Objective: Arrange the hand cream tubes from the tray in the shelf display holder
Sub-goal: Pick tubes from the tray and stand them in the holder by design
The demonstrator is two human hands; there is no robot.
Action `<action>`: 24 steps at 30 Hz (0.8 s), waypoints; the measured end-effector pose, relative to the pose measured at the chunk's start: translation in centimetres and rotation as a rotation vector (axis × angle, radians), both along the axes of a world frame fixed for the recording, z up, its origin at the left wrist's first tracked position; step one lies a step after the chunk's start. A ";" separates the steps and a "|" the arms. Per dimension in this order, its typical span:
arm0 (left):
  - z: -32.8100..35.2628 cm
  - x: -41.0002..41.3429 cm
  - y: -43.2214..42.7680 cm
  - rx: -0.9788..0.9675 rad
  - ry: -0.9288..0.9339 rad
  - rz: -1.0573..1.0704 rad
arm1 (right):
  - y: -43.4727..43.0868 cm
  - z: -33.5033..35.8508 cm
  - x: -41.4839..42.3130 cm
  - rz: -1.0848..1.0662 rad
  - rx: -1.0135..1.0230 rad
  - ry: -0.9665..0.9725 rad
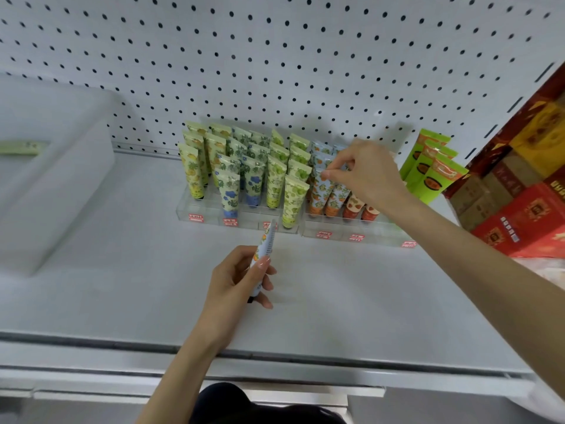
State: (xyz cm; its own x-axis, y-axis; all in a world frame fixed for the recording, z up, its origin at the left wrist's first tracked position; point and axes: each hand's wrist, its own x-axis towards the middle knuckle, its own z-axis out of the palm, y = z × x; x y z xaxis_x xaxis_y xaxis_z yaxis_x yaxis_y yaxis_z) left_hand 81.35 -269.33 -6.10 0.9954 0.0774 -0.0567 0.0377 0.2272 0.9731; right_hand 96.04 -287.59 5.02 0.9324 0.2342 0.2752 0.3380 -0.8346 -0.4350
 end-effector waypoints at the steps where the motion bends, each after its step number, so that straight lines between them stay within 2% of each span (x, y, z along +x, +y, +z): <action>1: 0.0 0.0 0.0 -0.005 -0.001 0.005 | 0.0 -0.1 0.0 -0.003 -0.002 0.000; 15: -0.5 0.0 0.2 -0.013 -0.025 0.001 | -0.1 -0.4 0.3 0.007 -0.060 -0.040; 24: -0.4 0.0 0.2 -0.011 -0.020 0.008 | 0.0 -0.6 0.4 -0.003 -0.180 -0.087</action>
State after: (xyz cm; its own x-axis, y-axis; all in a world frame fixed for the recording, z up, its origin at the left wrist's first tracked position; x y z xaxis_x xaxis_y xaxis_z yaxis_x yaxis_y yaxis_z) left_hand 81.36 -269.11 -6.54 0.9957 0.0849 -0.0375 0.0162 0.2384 0.9710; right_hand 96.43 -287.63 4.40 0.9077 0.2841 0.3088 0.3652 -0.8972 -0.2481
